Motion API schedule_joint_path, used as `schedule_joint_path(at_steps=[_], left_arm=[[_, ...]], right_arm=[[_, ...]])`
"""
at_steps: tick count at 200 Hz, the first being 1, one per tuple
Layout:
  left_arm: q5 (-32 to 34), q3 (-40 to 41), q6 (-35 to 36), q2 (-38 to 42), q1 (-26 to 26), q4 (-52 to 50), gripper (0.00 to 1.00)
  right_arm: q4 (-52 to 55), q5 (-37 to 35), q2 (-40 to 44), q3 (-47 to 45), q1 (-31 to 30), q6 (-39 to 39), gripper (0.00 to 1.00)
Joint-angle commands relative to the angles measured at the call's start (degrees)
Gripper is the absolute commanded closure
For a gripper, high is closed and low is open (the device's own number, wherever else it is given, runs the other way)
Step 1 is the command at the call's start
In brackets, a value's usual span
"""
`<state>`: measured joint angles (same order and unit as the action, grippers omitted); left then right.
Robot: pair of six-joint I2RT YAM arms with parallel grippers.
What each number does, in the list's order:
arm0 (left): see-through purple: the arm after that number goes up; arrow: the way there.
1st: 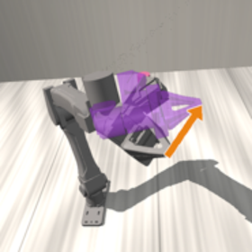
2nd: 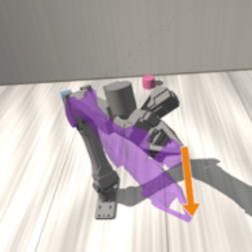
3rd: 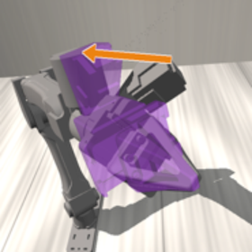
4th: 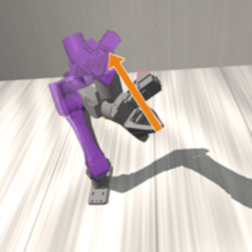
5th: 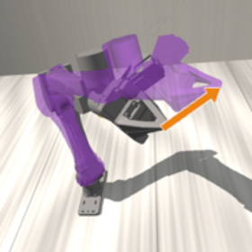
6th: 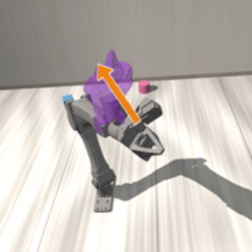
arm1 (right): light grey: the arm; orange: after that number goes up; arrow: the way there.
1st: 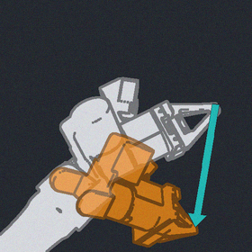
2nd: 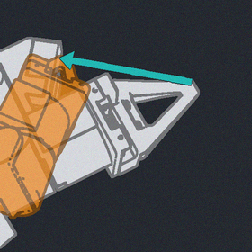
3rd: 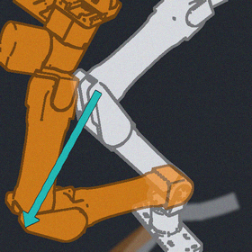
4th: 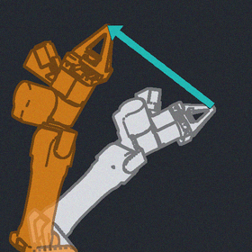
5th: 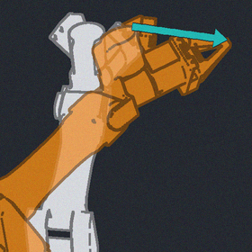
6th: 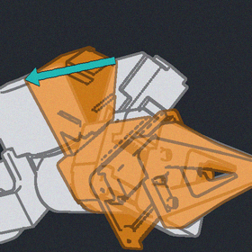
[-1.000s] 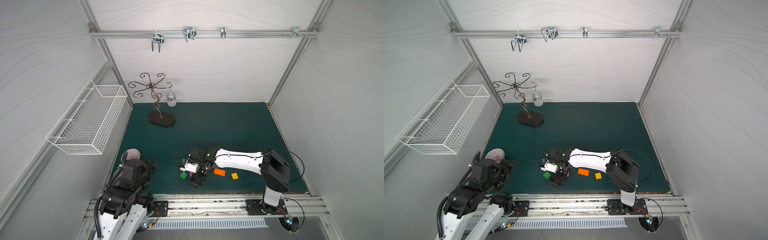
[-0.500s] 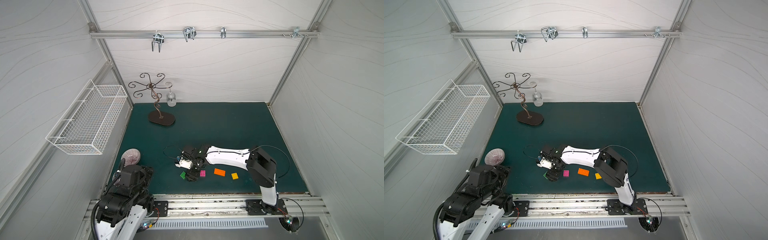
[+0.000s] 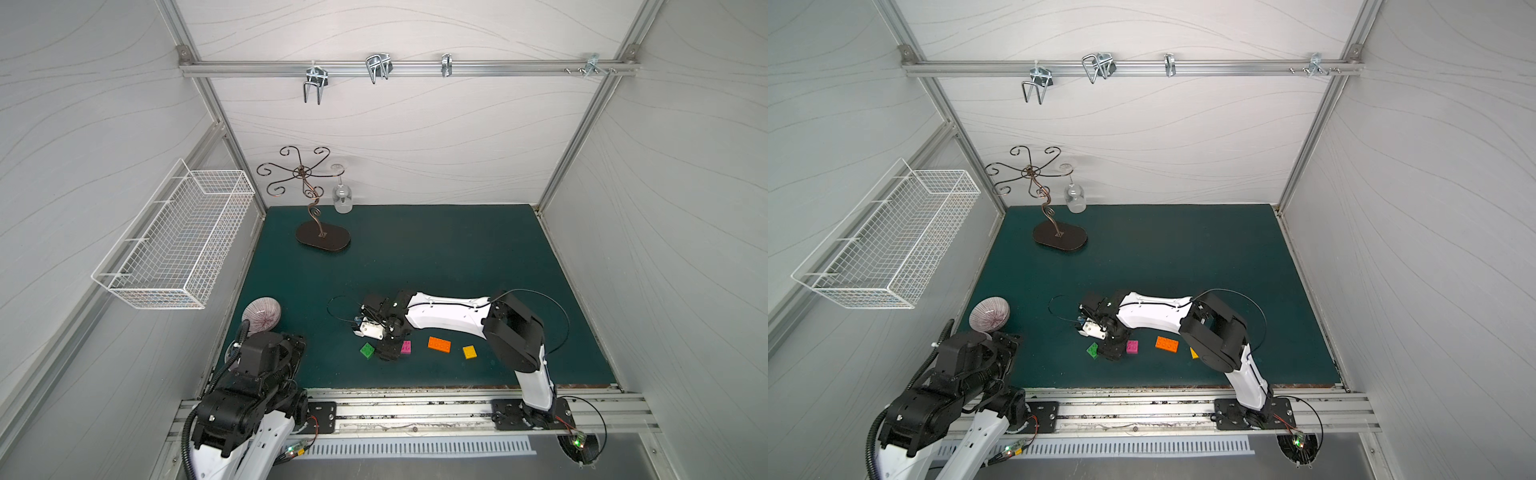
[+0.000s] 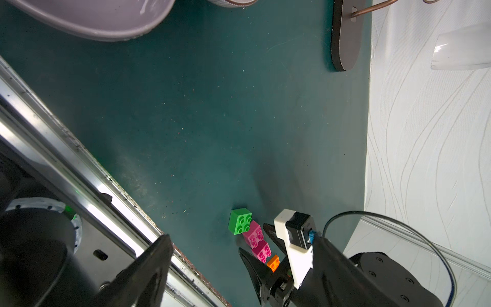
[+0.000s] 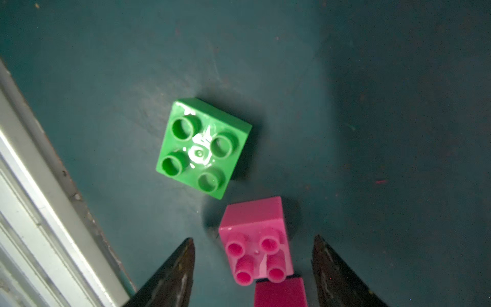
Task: Assemble the letter r with lego
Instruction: Pick up the lego brick from the center of the board.
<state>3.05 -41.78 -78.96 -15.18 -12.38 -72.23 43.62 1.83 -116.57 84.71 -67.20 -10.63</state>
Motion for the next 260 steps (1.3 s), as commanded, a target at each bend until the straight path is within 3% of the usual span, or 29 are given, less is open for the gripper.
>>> schedule_joint_path(at_steps=[1,167,219,260], left_arm=[[1.0,0.6,-1.9,0.98,0.23,-1.05,0.14],[2.51,1.26,-2.87,4.19,0.18,-3.37,0.15],[4.79,-0.37,-1.73,4.12,0.17,-4.94,0.16],[4.82,-0.08,-1.63,4.42,0.18,-5.42,0.16]], right_arm=[[2.37,-1.29,-1.08,1.23,0.21,-1.02,0.32],[4.75,-4.78,-3.63,4.05,-2.68,-2.03,0.56],[4.41,-4.91,-3.61,3.59,-2.73,-0.98,0.58],[4.57,-4.64,-4.22,3.95,-2.62,-0.52,0.66]])
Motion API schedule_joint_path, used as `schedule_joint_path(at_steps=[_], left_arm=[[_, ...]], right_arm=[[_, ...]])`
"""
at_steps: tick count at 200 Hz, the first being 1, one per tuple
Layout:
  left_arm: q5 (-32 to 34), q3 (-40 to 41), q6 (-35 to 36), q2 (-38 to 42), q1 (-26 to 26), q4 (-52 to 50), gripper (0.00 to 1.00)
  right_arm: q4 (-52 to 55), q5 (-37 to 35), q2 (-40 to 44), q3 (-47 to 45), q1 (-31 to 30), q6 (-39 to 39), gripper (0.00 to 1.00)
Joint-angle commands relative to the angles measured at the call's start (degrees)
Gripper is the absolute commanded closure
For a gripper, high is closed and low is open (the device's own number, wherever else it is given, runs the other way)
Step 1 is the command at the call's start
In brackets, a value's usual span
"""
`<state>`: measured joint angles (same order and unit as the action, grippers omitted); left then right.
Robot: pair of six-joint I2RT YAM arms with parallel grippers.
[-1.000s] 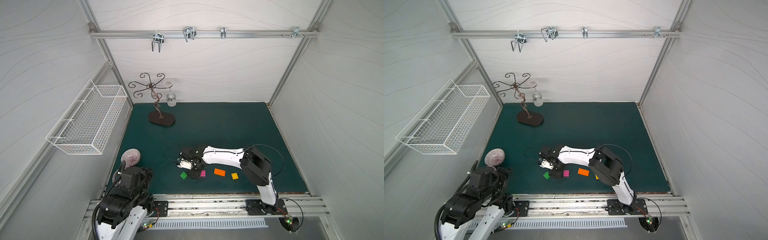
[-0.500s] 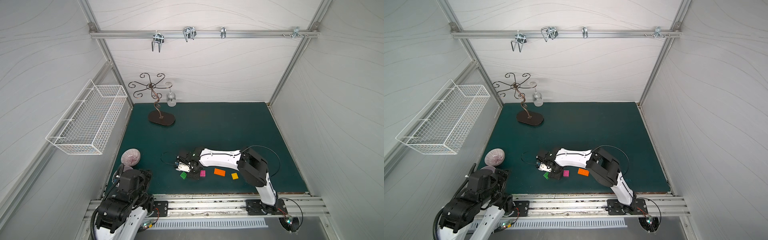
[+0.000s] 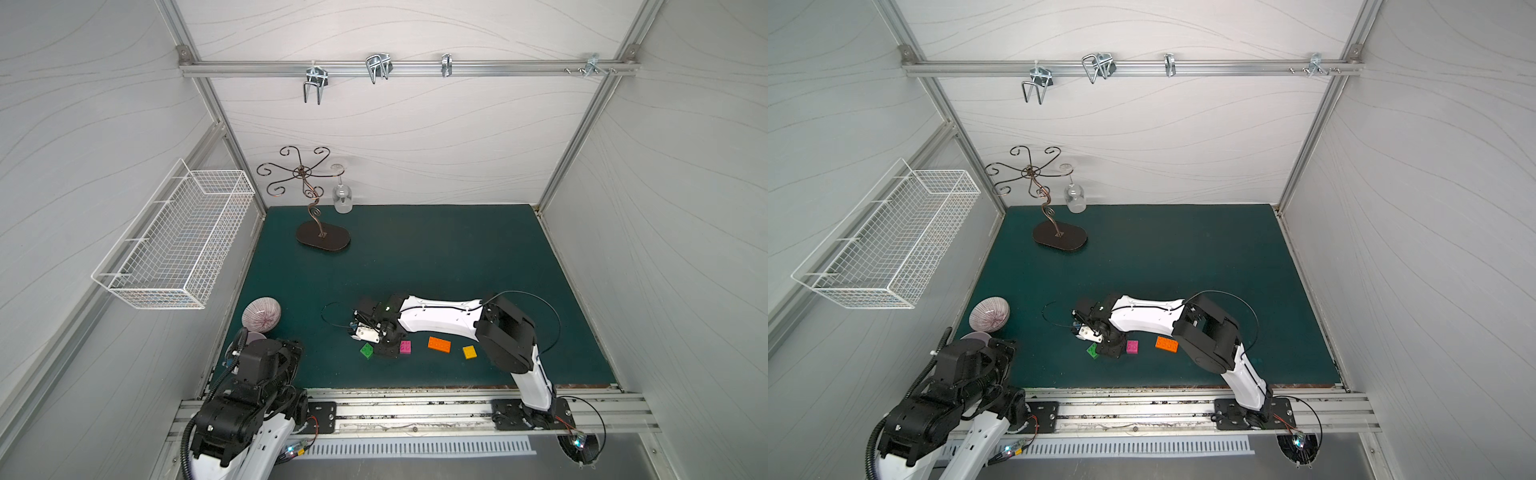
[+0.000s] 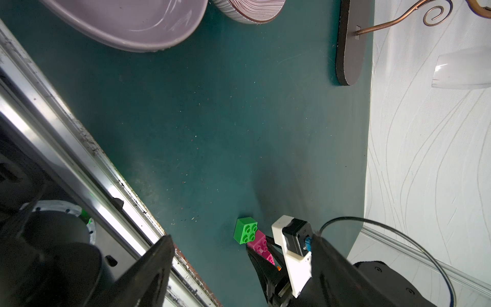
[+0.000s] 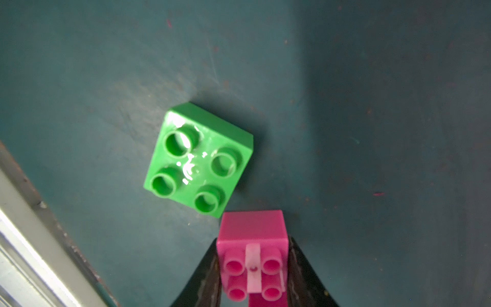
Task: Assemble the letter r with lego
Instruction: Pick up the lego brick from the center of the board.
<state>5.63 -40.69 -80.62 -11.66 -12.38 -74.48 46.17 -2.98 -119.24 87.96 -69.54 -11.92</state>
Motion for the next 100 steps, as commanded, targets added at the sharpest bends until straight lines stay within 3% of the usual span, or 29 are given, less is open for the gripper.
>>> schedule_joint_path(at_steps=[1,10,33,100], left_arm=[[2.26,-1.16,0.03,0.87,0.17,-3.2,0.16],[2.23,-1.15,-0.05,1.07,0.18,-3.23,0.16],[2.72,-1.4,0.24,1.25,0.19,-3.4,0.16],[2.72,-1.67,2.12,-0.36,0.19,-3.22,0.16]], right_arm=[[2.0,0.17,-1.54,0.66,-0.27,0.81,0.67],[2.09,0.27,-1.6,0.8,-0.26,1.01,0.73],[4.1,-0.92,-2.01,2.04,-0.26,2.05,1.0],[12.52,-2.16,-0.34,10.29,-0.29,13.94,1.0]])
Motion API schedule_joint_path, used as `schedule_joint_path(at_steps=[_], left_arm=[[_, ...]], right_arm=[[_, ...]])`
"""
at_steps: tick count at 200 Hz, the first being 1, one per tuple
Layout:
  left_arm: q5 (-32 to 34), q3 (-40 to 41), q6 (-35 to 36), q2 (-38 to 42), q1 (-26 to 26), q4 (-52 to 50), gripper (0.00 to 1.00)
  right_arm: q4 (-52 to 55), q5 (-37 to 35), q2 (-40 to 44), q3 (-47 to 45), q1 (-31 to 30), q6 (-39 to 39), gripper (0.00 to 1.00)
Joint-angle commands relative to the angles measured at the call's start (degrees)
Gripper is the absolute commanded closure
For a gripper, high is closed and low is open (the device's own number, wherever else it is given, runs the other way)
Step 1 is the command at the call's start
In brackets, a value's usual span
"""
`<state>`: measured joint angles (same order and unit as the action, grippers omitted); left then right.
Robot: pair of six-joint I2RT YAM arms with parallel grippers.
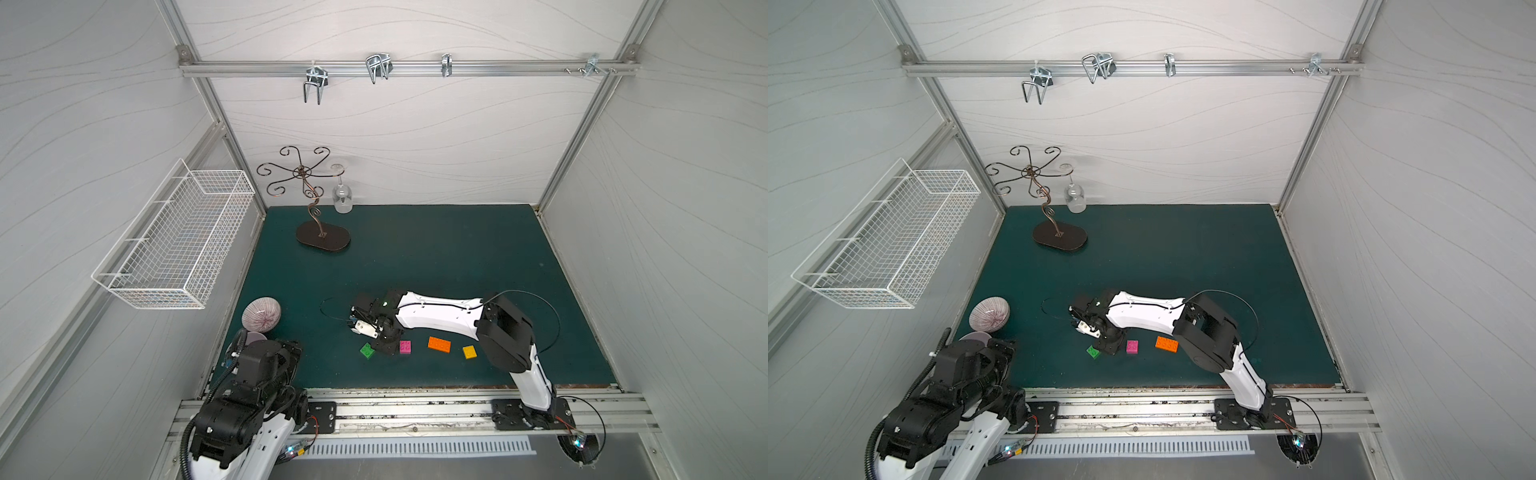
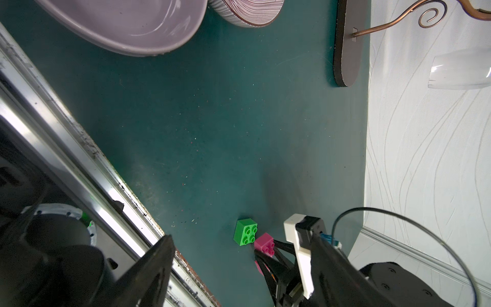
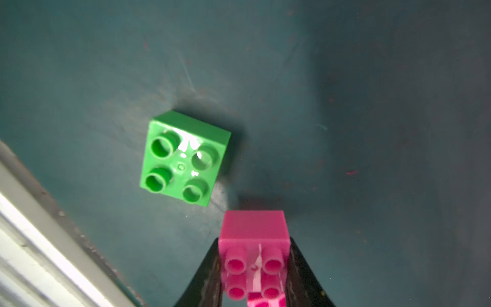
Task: Assemble the letter r with lego
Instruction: Pick up the lego brick from the center of the board, then assemble the lego brick with the lego brick.
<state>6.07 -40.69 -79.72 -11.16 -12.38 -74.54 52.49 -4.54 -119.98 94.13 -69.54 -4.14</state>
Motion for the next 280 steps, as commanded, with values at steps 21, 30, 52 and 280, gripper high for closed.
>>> schedule_joint_path(at_steps=[21,30,52,280], left_arm=[[2.53,-1.99,1.8,-0.9,0.25,-3.3,0.16],[2.61,-2.12,1.93,-0.98,0.2,-3.52,0.16],[2.82,-2.55,2.38,-0.98,0.17,-4.03,0.16],[5.73,-4.05,4.14,1.91,0.19,-8.12,0.16]], right_arm=[[9.18,-0.41,-0.53,7.74,-0.79,9.94,1.0],[10.29,-0.39,-1.12,9.19,-1.17,11.4,1.0],[12.62,0.36,-2.55,12.19,-1.67,14.76,1.0],[6.74,5.44,-8.05,14.88,-3.59,20.67,1.0]])
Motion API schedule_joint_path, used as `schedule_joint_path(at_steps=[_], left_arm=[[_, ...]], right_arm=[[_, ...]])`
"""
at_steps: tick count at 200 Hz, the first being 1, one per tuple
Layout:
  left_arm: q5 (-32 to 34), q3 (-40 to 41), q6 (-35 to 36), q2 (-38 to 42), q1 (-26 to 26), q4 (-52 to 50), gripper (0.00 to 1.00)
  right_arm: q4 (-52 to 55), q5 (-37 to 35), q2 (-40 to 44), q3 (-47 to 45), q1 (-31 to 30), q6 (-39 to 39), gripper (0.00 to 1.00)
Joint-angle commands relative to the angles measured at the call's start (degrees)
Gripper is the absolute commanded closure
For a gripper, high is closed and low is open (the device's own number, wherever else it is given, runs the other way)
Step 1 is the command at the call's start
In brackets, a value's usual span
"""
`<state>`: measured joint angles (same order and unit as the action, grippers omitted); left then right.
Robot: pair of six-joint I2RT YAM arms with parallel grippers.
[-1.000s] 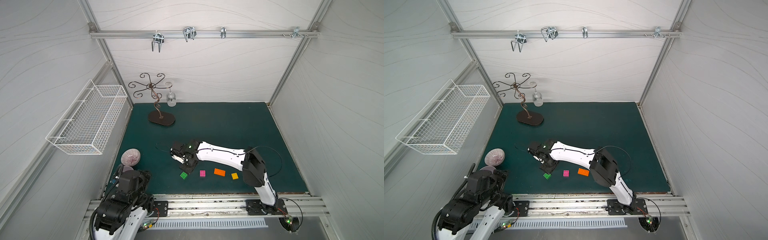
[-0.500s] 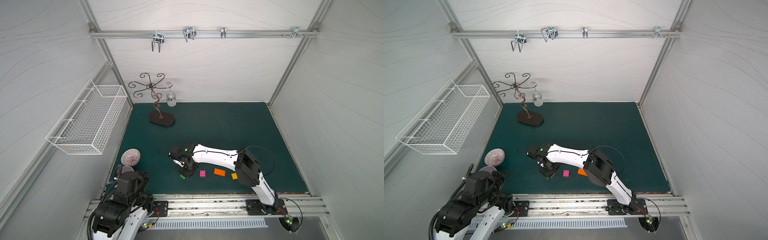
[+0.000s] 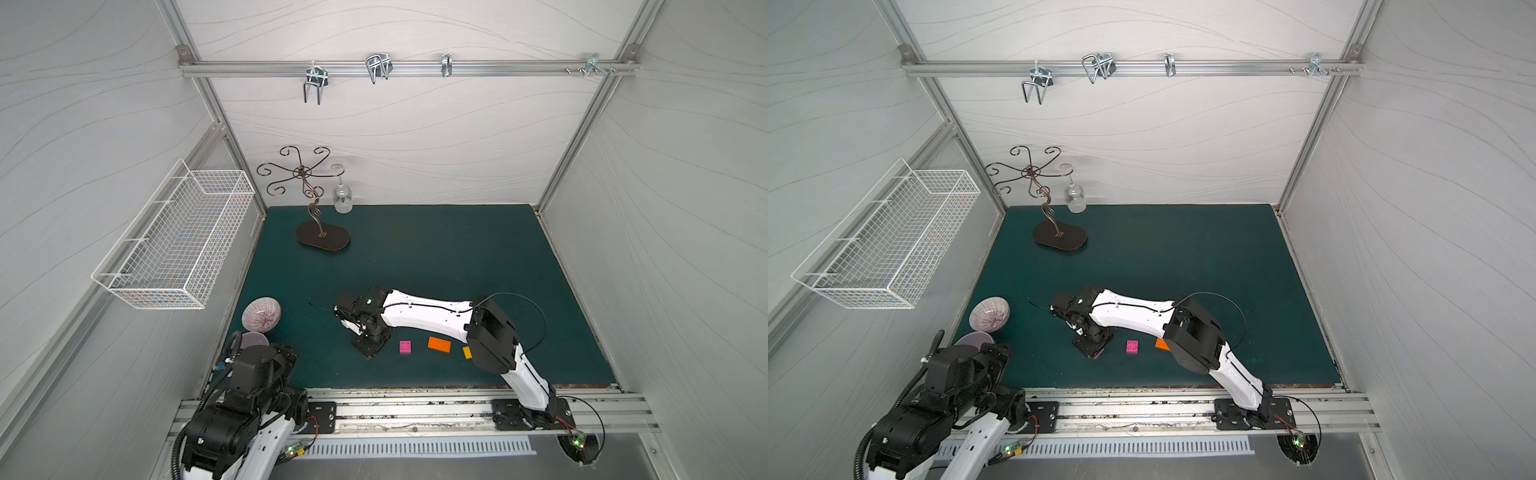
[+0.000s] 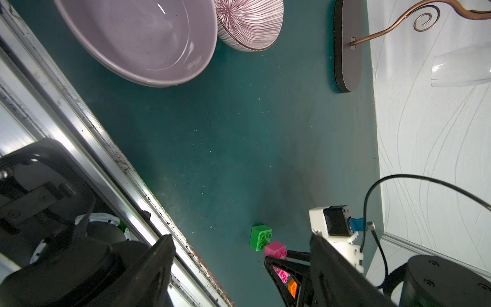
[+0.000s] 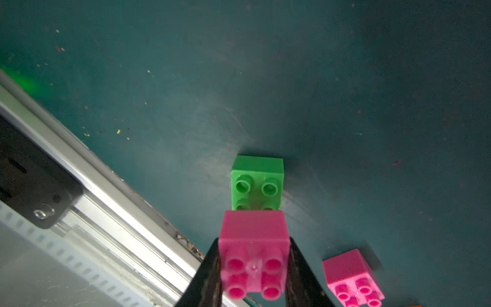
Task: Assemble the letter r with lego
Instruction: Assemble the lego brick with the lego brick.
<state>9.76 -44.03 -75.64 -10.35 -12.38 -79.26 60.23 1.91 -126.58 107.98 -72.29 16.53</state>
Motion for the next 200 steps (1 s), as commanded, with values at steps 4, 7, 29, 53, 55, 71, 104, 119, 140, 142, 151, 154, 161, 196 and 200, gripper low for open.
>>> schedule_joint_path(at_steps=[4,7,29,53,55,71,104,119,140,142,151,154,161,196,200], left_arm=[[2.07,-0.66,0.05,1.2,0.2,-3.5,0.16],[2.17,-0.72,0.05,1.28,0.25,-3.57,0.16],[2.42,-0.62,-0.04,1.87,0.23,-3.96,0.16],[2.43,-0.53,-0.04,2.09,0.2,-4.19,0.16],[2.45,-0.53,-0.04,2.13,0.24,-4.22,0.16],[2.37,-0.36,-0.04,2.09,0.23,-4.23,0.16],[2.27,-0.14,-0.06,2.3,0.19,-4.23,0.16],[2.24,-0.09,-0.04,2.42,0.2,-4.32,0.16],[2.36,-0.09,-0.04,2.66,0.22,-4.58,0.16],[2.37,-0.09,-0.04,2.65,0.24,-4.56,0.16],[2.39,-0.04,-0.04,2.82,0.17,-4.67,0.16],[2.39,-0.04,-0.04,2.79,0.18,-4.74,0.16],[2.5,-0.07,-0.04,2.92,0.24,-4.74,0.16],[2.39,0.26,-0.21,3.23,0.24,-4.85,0.16],[2.43,0.32,-0.21,3.24,0.24,-4.85,0.16]], right_arm=[[-1.07,-1.23,-1.55,1.0,-0.95,-0.08,1.0],[-1.14,-1.34,-1.66,1.07,-0.93,-0.1,1.0],[-1.43,-2.27,-2.22,1.17,-1.11,-0.14,1.0],[-0.92,-3.06,-3.2,1.79,-1.25,-0.28,1.0],[-0.84,-3.12,-3.27,1.88,-1.22,-0.28,1.0],[-0.07,-3.88,-4.04,2.52,-1.32,-0.36,1.0],[0.63,-4.38,-5.05,3.31,-1.53,-0.45,1.0],[1.43,-4.67,-5.57,3.74,-1.57,-0.45,1.0],[2.71,-5.27,-6.29,4.56,-1.67,-0.37,1.0],[2.79,-5.26,-6.3,4.59,-1.75,-0.37,1.0],[3.04,-5.34,-6.39,4.59,-1.86,-0.28,1.0],[3.14,-5.42,-6.39,4.6,-1.91,-0.28,1.0],[3.3,-5.52,-6.38,4.66,-1.97,-0.17,1.0],[3.94,-5.77,-6.39,4.48,-2.15,0.69,1.0],[4.04,-5.71,-6.39,4.41,-2.15,0.76,1.0]])
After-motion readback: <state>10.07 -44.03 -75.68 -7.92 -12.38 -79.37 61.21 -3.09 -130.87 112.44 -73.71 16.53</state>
